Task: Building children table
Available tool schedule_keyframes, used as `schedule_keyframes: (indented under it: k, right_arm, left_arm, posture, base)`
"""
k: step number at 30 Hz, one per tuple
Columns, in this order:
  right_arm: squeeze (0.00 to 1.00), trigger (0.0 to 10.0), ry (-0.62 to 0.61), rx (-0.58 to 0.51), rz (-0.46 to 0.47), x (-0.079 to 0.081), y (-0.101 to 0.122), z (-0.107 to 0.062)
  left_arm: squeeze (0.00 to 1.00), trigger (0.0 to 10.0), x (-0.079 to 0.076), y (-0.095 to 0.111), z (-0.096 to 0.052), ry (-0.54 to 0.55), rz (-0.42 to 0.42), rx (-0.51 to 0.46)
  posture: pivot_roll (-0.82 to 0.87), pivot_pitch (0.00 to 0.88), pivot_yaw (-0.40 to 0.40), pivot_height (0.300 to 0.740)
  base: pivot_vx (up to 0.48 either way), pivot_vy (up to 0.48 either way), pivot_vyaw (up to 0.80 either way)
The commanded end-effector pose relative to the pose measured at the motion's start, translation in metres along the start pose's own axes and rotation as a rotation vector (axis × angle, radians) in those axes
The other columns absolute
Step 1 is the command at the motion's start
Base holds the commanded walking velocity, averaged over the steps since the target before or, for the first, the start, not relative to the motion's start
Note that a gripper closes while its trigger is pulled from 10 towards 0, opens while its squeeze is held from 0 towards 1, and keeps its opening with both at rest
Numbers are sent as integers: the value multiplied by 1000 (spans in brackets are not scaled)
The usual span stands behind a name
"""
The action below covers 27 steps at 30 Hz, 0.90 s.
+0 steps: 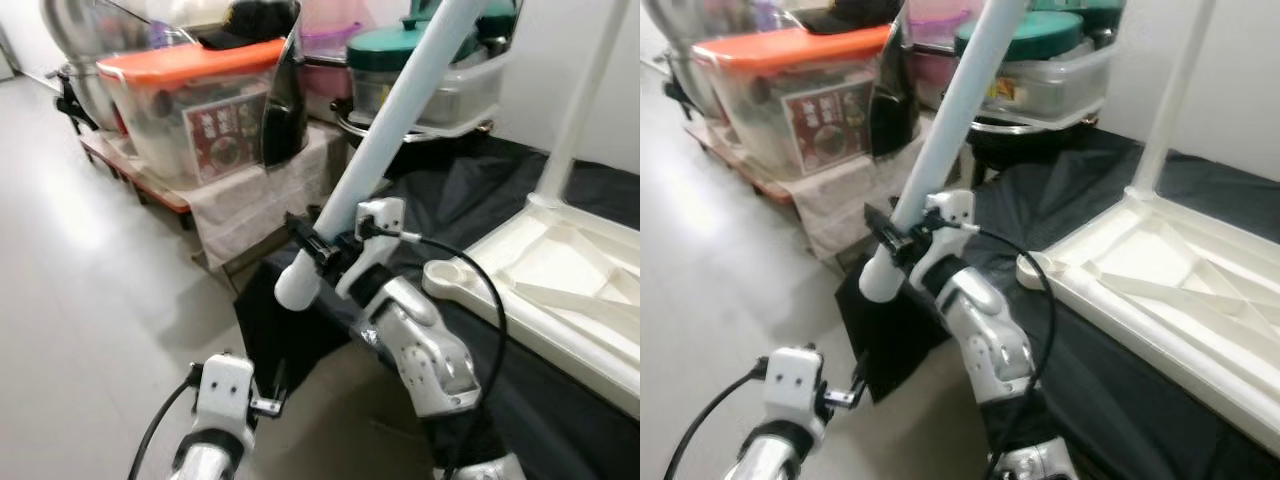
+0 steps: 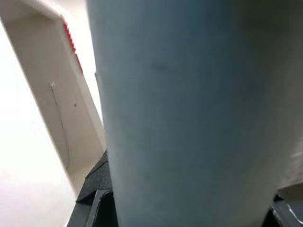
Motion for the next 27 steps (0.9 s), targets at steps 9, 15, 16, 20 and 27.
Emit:
schedule_keyframes:
  k: [9, 15, 16, 20, 27]
  right_arm:
    - [0, 10000, 13, 29, -46, 3, -7, -4]
    - [0, 10000, 24, 61, -58, 7, -17, -10]
    - [0, 10000, 27, 69, -59, 8, -19, -12]
    - [0, 10000, 32, 82, -63, 10, -24, -15]
    - [0, 10000, 41, 119, -76, 13, -35, -23]
  left_arm:
    - [0, 10000, -2, -4, 0, 21, 4, 15]
    - [0, 10000, -3, -6, 0, 22, 1, 19]
    - [0, 10000, -2, -7, 0, 27, -4, 22]
    - [0, 10000, -1, -8, 0, 37, -13, 25]
    - [0, 10000, -1, -9, 1, 41, -13, 27]
  posture:
    - [28, 0, -3, 740]
    - [28, 0, -3, 740]
    - [28, 0, -3, 740]
    - [25, 0, -4, 740]
    - [23, 0, -6, 740]
  base:
    - [0, 0, 800]
    - [0, 0, 800]
    - [0, 0, 800]
    - [0, 0, 800]
    - [0, 0, 800]
Point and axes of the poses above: a point about 5 cm out from each wrist's last joint towards the gripper, its own z axis pointing out of the wrist towards the gripper, its own y axis along the axis of the wrist's last joint, x = y × z, the point moved 4 cm from there along z, pointing out of the wrist towards the gripper, and after that the axes turned 2 degrees about -z, right-handed, at the moved point
